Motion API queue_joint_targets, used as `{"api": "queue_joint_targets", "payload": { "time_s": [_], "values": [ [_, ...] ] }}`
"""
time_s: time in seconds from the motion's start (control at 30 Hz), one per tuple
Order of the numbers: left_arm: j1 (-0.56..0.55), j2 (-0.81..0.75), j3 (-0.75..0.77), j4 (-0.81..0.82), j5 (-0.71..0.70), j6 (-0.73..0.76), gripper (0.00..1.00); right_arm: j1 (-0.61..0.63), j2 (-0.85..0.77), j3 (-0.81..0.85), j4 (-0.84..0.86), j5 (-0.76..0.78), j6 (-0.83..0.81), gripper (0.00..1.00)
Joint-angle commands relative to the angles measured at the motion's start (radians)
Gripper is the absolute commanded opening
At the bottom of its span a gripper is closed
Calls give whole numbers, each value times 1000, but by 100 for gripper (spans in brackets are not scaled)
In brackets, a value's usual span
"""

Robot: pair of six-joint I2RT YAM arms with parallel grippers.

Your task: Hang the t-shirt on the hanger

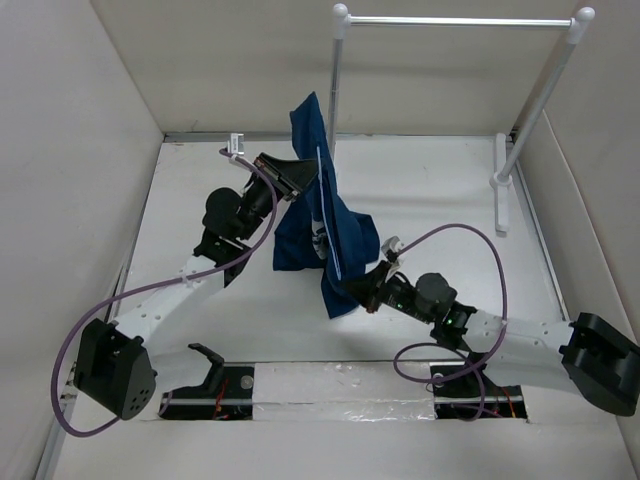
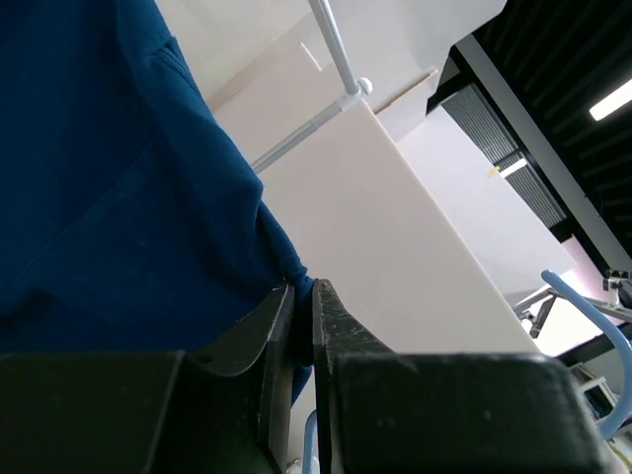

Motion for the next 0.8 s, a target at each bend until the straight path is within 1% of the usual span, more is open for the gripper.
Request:
{"api": "queue_joint_targets", "payload": {
  "time_s": [0.0,0.2,0.27,0.33,0.43,0.53,0.63,0.67,0.7,0.73,0.77],
  "values": [
    [14,-4,89,184,0,-21,0,55,0,-26,-77,86,16,0],
    [14,28,110,201,-31,-20,0,165,-15,-53,-116,164,66,0],
    [14,37,95,216,-46,-35,0,199,-15,-52,-121,181,83,0],
    [14,53,69,251,-71,-47,0,254,-20,-44,-149,235,91,0],
    [14,70,49,245,-106,-43,0,302,-23,-28,-159,260,105,0],
    [14,88,24,273,-118,-47,0,345,-26,21,-214,305,100,0],
    [-6,106,4,276,-132,-35,0,357,-52,57,-279,330,95,0],
    [-6,106,-3,277,-143,-24,0,382,-66,95,-306,338,92,0],
    [-20,103,-11,271,-153,-14,0,398,-78,120,-389,358,91,0],
    [-20,100,-16,258,-163,12,0,415,-107,143,-429,415,89,0],
    [-20,99,-22,248,-164,20,0,434,-122,167,-467,442,85,0]
  ]
}}
